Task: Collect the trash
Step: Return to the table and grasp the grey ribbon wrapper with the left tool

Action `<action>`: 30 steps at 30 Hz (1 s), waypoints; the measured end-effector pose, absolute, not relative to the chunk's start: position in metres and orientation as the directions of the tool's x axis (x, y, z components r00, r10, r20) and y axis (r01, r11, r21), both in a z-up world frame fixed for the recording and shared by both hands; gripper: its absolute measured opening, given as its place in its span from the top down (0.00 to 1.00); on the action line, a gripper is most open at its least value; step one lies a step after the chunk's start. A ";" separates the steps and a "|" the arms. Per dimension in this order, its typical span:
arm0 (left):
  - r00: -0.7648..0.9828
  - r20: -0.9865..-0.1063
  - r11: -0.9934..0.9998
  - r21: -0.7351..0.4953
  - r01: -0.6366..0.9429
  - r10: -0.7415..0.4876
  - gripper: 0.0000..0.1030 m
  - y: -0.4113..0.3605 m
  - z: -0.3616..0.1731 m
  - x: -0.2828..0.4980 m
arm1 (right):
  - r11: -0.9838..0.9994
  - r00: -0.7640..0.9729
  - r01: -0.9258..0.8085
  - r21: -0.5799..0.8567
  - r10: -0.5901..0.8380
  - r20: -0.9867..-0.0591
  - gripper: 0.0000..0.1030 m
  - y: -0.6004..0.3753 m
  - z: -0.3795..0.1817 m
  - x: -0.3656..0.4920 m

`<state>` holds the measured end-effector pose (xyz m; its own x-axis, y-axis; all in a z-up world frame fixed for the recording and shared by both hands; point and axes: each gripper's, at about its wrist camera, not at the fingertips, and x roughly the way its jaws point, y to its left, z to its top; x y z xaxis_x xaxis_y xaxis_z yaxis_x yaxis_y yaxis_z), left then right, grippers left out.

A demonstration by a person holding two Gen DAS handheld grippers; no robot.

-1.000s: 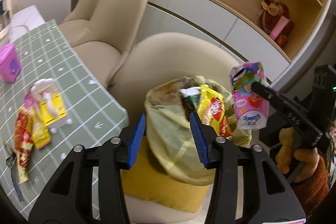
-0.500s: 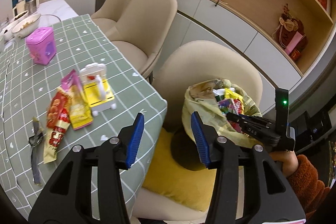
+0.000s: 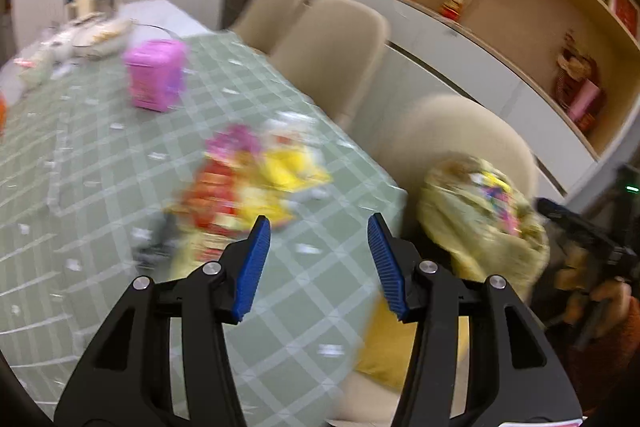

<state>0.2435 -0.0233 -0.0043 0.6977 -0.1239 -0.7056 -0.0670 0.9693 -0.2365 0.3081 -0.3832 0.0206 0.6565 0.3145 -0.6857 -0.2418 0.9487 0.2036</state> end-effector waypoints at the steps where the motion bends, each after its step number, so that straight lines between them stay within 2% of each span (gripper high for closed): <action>1: 0.701 -0.706 0.968 -0.232 -0.096 -0.100 0.53 -0.008 -0.006 0.240 | 0.943 0.665 -0.248 0.223 0.333 -0.668 0.49 -0.377 0.027 0.303; 4: 0.689 -0.723 0.957 -0.235 -0.173 -0.053 0.53 0.037 -0.015 0.231 | 0.919 0.674 -0.300 0.255 0.393 -0.625 0.43 -0.347 0.042 0.287; 7: 0.663 -0.747 0.946 -0.251 -0.205 -0.054 0.52 0.071 -0.028 0.223 | 0.907 0.673 -0.332 0.259 0.420 -0.609 0.42 -0.317 0.047 0.279; 9: 0.642 -0.763 0.950 -0.250 -0.186 -0.075 0.51 0.083 -0.037 0.219 | 0.902 0.657 -0.343 0.261 0.429 -0.620 0.38 -0.293 0.044 0.276; 19: 0.581 -0.801 0.983 -0.184 -0.009 -0.145 0.51 0.100 -0.076 0.231 | 0.919 0.611 -0.370 0.136 0.351 -0.709 0.38 -0.208 0.039 0.256; 24: 0.554 -0.820 0.988 -0.151 0.025 -0.140 0.51 0.095 -0.096 0.256 | 0.919 0.576 -0.372 0.129 0.337 -0.745 0.38 -0.188 0.025 0.247; 26: 0.542 -0.826 0.986 -0.161 0.038 -0.156 0.56 0.093 -0.102 0.263 | 0.921 0.573 -0.374 0.107 0.320 -0.754 0.38 -0.179 0.021 0.242; 27: 0.538 -0.827 0.985 -0.163 0.052 -0.165 0.74 0.093 -0.103 0.265 | 0.921 0.570 -0.377 0.100 0.315 -0.759 0.38 -0.175 0.019 0.241; 30: 0.540 -0.818 0.980 -0.184 0.076 -0.196 0.75 0.096 -0.100 0.265 | 0.922 0.569 -0.381 0.064 0.289 -0.770 0.38 -0.162 0.010 0.240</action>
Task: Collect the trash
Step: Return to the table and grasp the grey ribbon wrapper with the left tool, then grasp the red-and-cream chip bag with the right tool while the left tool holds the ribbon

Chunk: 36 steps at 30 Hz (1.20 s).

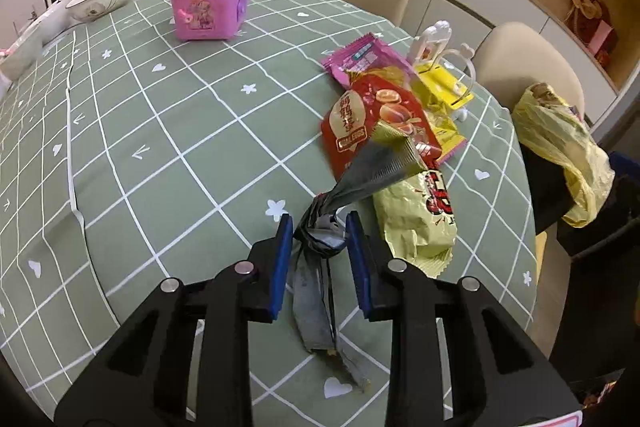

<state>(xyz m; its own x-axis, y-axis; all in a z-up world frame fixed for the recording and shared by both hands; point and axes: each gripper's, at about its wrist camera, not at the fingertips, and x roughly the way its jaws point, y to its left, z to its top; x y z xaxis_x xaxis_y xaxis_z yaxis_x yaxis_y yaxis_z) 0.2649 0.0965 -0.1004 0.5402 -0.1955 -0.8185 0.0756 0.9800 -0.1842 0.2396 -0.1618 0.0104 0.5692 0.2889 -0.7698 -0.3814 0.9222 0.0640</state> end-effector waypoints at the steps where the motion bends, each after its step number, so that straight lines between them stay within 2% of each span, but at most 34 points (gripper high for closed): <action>1: 0.543 -0.813 0.976 -0.208 0.065 -0.209 0.75 0.102 -0.097 0.263 | 0.923 0.572 -0.381 0.051 0.279 -0.771 0.38 -0.157 0.008 0.240; 6: 0.567 -0.801 0.962 -0.268 -0.050 -0.194 0.75 0.145 -0.079 0.252 | 0.923 0.566 -0.383 0.034 0.263 -0.781 0.38 -0.114 -0.004 0.253; 13: 0.556 -0.822 0.963 -0.232 -0.134 -0.121 0.74 0.180 -0.073 0.237 | 0.856 0.557 -0.516 0.032 0.364 -0.746 0.38 -0.030 -0.017 0.284; 20: 0.570 -0.812 0.951 -0.261 -0.165 -0.124 0.74 0.200 -0.065 0.221 | 0.840 0.534 -0.538 -0.069 0.276 -0.799 0.39 0.027 -0.055 0.322; 22: 0.573 -0.810 0.947 -0.271 -0.175 -0.126 0.74 0.204 -0.064 0.216 | 0.837 0.486 -0.546 -0.019 0.298 -0.822 0.46 0.029 -0.063 0.327; 27: 0.567 -0.814 0.932 -0.294 -0.211 -0.128 0.74 0.214 -0.069 0.208 | 0.777 0.385 -0.614 0.141 0.450 -0.806 0.46 0.033 -0.058 0.319; 36: 0.577 -0.806 0.907 -0.336 -0.255 -0.136 0.74 0.226 -0.072 0.200 | 0.787 0.440 -0.606 0.120 0.457 -0.773 0.46 0.029 -0.031 0.299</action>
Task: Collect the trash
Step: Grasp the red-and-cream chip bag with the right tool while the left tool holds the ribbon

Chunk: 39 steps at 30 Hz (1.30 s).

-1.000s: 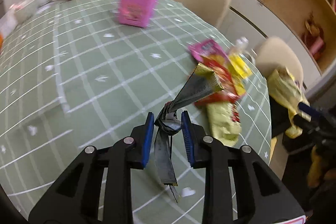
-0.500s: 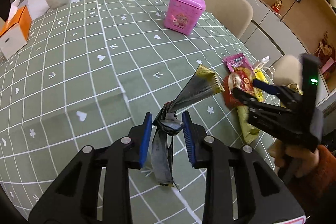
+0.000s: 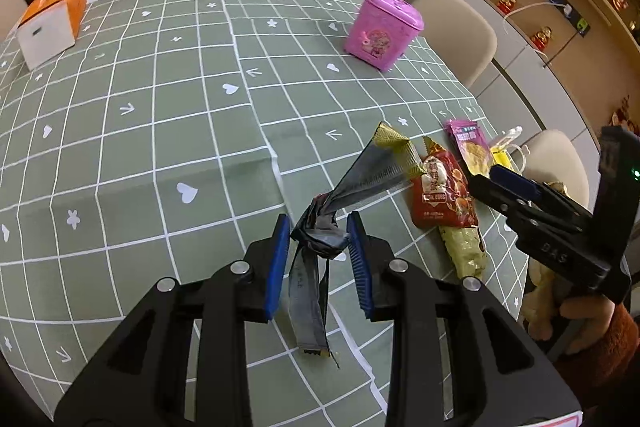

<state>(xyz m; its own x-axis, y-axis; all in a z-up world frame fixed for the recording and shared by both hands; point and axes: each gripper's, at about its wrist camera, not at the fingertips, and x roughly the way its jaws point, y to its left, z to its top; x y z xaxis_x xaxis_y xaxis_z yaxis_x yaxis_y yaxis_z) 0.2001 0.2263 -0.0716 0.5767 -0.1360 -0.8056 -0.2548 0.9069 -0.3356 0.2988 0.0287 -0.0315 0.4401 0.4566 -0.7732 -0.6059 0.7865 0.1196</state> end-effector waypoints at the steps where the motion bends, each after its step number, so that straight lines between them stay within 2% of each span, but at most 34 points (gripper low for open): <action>1: 0.576 -0.806 0.903 -0.341 -0.260 -0.138 0.74 0.227 -0.072 0.199 | 0.787 0.441 -0.607 0.113 0.452 -0.776 0.46 0.032 -0.032 0.299; 7: 0.573 -0.808 0.899 -0.343 -0.271 -0.136 0.74 0.230 -0.074 0.194 | 0.762 0.472 -0.645 -0.050 0.346 -0.811 0.46 0.066 -0.065 0.300; 9: 0.574 -0.809 0.898 -0.342 -0.278 -0.130 0.74 0.233 -0.073 0.191 | 0.735 0.522 -0.662 -0.148 0.310 -0.794 0.58 0.071 -0.072 0.295; 10: 0.575 -0.808 0.897 -0.341 -0.281 -0.127 0.74 0.234 -0.073 0.189 | 0.729 0.517 -0.671 -0.138 0.326 -0.792 0.68 0.070 -0.069 0.295; 11: 0.577 -0.808 0.896 -0.340 -0.284 -0.123 0.74 0.236 -0.073 0.188 | 0.730 0.502 -0.675 -0.107 0.348 -0.791 0.73 0.067 -0.065 0.296; 14: 0.578 -0.807 0.889 -0.346 -0.299 -0.120 0.74 0.240 -0.074 0.185 | 0.744 0.493 -0.667 -0.049 0.392 -0.777 0.81 0.058 -0.048 0.299; 19: 0.593 -0.796 0.888 -0.356 -0.291 -0.125 0.74 0.239 -0.068 0.186 | 0.756 0.485 -0.654 0.026 0.446 -0.752 0.81 0.045 -0.018 0.300; 27: 0.608 -0.779 0.899 -0.363 -0.244 -0.150 0.74 0.225 -0.057 0.194 | 0.788 0.513 -0.614 0.052 0.448 -0.732 0.81 0.022 0.009 0.292; 39: 0.707 -0.686 0.944 -0.320 -0.078 -0.174 0.73 0.176 0.012 0.227 | 0.836 0.605 -0.549 0.019 0.413 -0.681 0.81 -0.040 0.068 0.279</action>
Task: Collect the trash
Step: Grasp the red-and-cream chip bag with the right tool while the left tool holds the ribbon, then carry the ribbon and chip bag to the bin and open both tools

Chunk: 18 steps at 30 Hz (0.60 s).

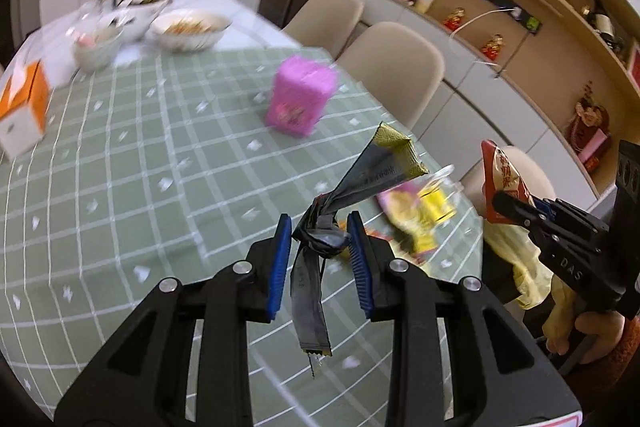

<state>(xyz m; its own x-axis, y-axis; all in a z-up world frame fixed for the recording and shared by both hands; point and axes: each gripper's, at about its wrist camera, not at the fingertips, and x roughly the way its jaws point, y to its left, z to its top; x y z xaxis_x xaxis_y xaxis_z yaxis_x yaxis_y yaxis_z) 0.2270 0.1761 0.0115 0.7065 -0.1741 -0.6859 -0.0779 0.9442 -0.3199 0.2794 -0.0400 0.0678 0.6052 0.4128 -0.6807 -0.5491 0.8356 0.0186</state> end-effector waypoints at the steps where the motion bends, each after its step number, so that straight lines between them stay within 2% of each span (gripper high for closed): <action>1: 0.716 -0.675 0.946 -0.317 -0.063 -0.178 0.73 0.170 0.018 0.231 | 0.840 0.620 -0.543 0.010 0.409 -0.670 0.81 -0.047 0.075 0.278; 10: 0.801 -0.552 0.949 -0.311 0.061 -0.232 0.73 0.109 0.084 0.266 | 0.886 0.734 -0.461 -0.041 0.355 -0.579 0.81 -0.127 0.122 0.276; 18: 0.794 -0.510 0.934 -0.298 0.197 -0.330 0.73 0.018 0.115 0.293 | 0.932 0.803 -0.360 -0.049 0.283 -0.525 0.81 -0.215 0.140 0.277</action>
